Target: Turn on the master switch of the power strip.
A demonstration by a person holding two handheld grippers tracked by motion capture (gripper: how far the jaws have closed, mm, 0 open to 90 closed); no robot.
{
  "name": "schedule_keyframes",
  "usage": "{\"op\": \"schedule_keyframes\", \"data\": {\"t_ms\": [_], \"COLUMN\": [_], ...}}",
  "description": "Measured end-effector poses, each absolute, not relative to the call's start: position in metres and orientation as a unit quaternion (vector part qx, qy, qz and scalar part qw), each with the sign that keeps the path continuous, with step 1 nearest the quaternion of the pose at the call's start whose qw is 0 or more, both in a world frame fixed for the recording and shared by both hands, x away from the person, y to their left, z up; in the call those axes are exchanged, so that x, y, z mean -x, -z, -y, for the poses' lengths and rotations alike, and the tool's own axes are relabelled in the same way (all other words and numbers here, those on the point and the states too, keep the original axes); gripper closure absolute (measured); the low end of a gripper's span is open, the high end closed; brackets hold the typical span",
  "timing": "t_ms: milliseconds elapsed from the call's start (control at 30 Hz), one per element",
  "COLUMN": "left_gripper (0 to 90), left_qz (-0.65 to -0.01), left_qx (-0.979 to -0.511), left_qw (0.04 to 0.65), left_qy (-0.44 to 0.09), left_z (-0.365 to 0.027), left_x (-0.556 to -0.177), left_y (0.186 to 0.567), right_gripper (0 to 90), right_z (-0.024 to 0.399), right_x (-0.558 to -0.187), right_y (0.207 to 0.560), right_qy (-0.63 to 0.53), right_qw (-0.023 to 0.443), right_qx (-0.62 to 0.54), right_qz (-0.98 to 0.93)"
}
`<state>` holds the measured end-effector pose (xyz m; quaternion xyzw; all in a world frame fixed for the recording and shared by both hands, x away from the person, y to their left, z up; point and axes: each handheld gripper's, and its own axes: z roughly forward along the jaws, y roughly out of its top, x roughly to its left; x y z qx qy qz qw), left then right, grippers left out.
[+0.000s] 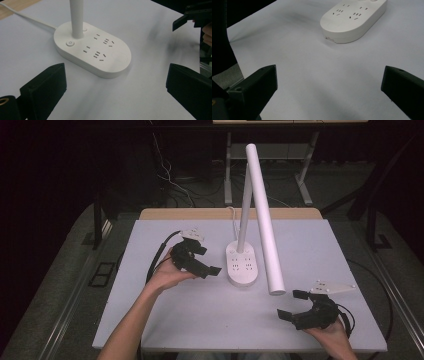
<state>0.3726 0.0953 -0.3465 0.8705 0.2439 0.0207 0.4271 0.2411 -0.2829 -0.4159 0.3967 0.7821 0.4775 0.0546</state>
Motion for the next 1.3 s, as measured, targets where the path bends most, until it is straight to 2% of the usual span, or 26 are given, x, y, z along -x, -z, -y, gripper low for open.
{"op": "schedule_keyframes", "data": {"t_ms": [667, 1300], "left_gripper": [4.1, 15.0], "left_qz": [-0.239, -0.271], "left_qx": [-0.872, -0.87], "left_qw": [0.426, 0.412], "left_qy": [-0.028, -0.017], "left_z": [-0.078, -0.065], "left_x": [-0.4, -0.431], "left_y": [0.336, 0.344], "right_gripper": [0.1, 0.1], "right_z": [0.283, 0.284], "right_x": [-0.241, -0.241], "right_y": [0.416, 0.416], "right_qy": [-0.478, -0.478], "right_qw": [0.056, 0.056], "right_qx": [-0.396, -0.396], "right_qz": [-0.782, -0.782]}}
